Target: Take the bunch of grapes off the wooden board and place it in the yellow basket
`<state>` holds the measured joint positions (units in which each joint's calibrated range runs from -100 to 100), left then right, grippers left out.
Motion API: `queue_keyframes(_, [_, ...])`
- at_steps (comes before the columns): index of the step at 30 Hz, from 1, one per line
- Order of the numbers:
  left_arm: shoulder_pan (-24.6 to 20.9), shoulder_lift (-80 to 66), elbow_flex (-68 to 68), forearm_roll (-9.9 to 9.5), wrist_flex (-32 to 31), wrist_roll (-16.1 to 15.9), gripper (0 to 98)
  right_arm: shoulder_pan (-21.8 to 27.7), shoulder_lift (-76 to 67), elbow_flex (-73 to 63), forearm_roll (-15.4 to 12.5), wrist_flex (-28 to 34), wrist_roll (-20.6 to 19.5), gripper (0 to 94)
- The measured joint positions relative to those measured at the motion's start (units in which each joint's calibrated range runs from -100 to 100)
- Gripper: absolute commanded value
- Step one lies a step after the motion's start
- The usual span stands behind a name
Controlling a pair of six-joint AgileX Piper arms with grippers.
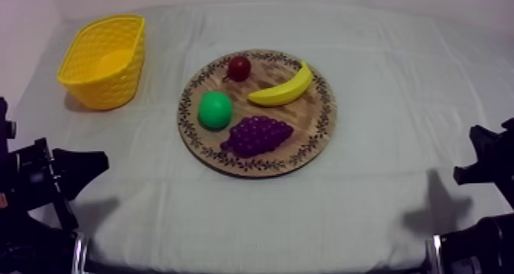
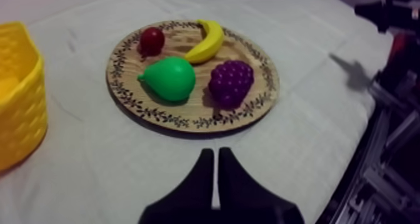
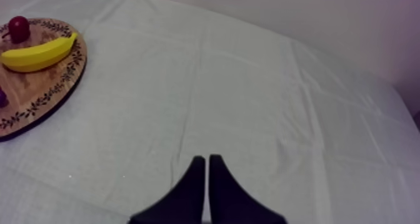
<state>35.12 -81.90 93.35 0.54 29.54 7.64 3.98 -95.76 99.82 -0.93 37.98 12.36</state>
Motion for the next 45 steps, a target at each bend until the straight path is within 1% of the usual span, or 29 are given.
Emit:
queue_keyframes(4, [1.7,7.9,-4.8,0.00,0.9,-2.7,0.3,0.0,0.0,0.0,0.0,0.0,0.0,0.3])
queue_keyframes(10, [3.8,21.3,-15.2,0.05,6.5,-6.8,0.0,0.0,0.0,0.0,0.0,0.0,0.0,0.3])
queue_keyframes(14, [5.0,30.5,-23.5,0.27,11.7,-9.8,0.0,0.0,0.0,0.0,0.0,0.0,0.0,0.3])
queue_keyframes(17, [6.1,37.4,-30.2,0.99,16.5,-12.6,0.0,0.0,0.0,0.0,0.0,0.0,0.1,0.3])
queue_keyframes(19, [6.8,42.4,-35.1,1.06,19.7,-14.4,0.0,0.0,0.0,0.0,0.0,0.0,0.1,0.3])
queue_keyframes(22, [7.7,49.7,-41.9,1.06,24.3,-16.1,0.0,0.0,0.0,0.0,0.0,0.0,0.1,0.3])
queue_keyframes(24, [8.1,53.9,-45.6,0.72,26.6,-16.6,0.0,0.0,0.0,0.0,0.0,0.0,0.1,0.3])
queue_keyframes(27, [8.7,59.9,-50.5,-0.54,29.6,-16.7,0.0,0.0,0.0,0.0,0.0,0.0,0.1,0.3])
queue_keyframes(30, [8.9,65.6,-55.4,-0.54,32.2,-16.7,0.0,0.0,0.0,0.0,0.0,0.0,0.1,0.3])
queue_keyframes(31, [9.0,67.3,-57.1,-0.98,33.3,-16.6,0.0,0.0,0.0,0.0,0.0,0.0,0.1,0.3])
queue_keyframes(36, [9.4,74.5,-65.1,-1.92,38.3,-16.3,0.0,0.0,0.0,0.0,0.0,0.0,0.1,0.3])
queue_keyframes(39, [9.8,78.9,-70.3,-2.95,41.5,-15.9,0.0,0.0,0.0,0.0,0.0,0.0,0.1,0.3])
queue_keyframes(43, [9.7,84.0,-76.7,-4.12,46.7,-15.4,0.0,0.0,0.0,0.0,0.0,0.0,0.1,0.3])
queue_keyframes(45, [9.4,86.1,-79.7,-4.41,49.1,-15.3,0.0,0.0,0.0,0.0,0.0,0.0,0.1,0.3])
